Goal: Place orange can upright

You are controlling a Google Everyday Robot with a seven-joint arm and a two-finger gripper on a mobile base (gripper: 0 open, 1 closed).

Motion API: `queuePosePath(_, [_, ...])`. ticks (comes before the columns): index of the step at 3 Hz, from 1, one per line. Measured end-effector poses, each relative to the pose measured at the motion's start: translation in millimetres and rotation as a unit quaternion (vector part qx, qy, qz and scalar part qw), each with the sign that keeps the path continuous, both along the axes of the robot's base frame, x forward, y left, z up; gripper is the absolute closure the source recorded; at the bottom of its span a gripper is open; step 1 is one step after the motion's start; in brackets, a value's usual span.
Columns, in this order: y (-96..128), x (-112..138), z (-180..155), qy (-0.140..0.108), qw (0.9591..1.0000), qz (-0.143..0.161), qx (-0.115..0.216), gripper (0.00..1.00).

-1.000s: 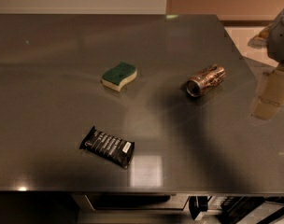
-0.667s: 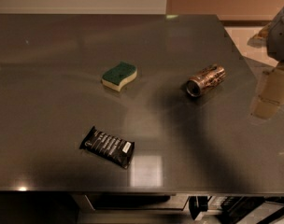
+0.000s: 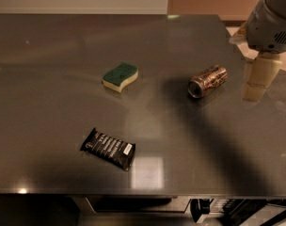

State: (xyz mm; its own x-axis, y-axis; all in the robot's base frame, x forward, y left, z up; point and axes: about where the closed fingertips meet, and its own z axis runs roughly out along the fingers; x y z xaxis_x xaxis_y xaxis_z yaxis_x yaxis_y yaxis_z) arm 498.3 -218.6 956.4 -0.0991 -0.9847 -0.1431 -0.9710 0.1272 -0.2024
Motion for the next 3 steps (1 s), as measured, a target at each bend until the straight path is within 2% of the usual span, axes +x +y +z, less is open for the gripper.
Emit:
queuePosePath(1, [1.2,37.3,-17.6,0.008,0.9991,0.041,-0.006,0.0])
queuePosePath(2, [3.6,68.0,-41.8,0.012,0.9957,0.092,0.006,0.0])
queuePosePath(3, [5.3,87.3,-63.9,0.018,0.9888,0.148,0.015,0.0])
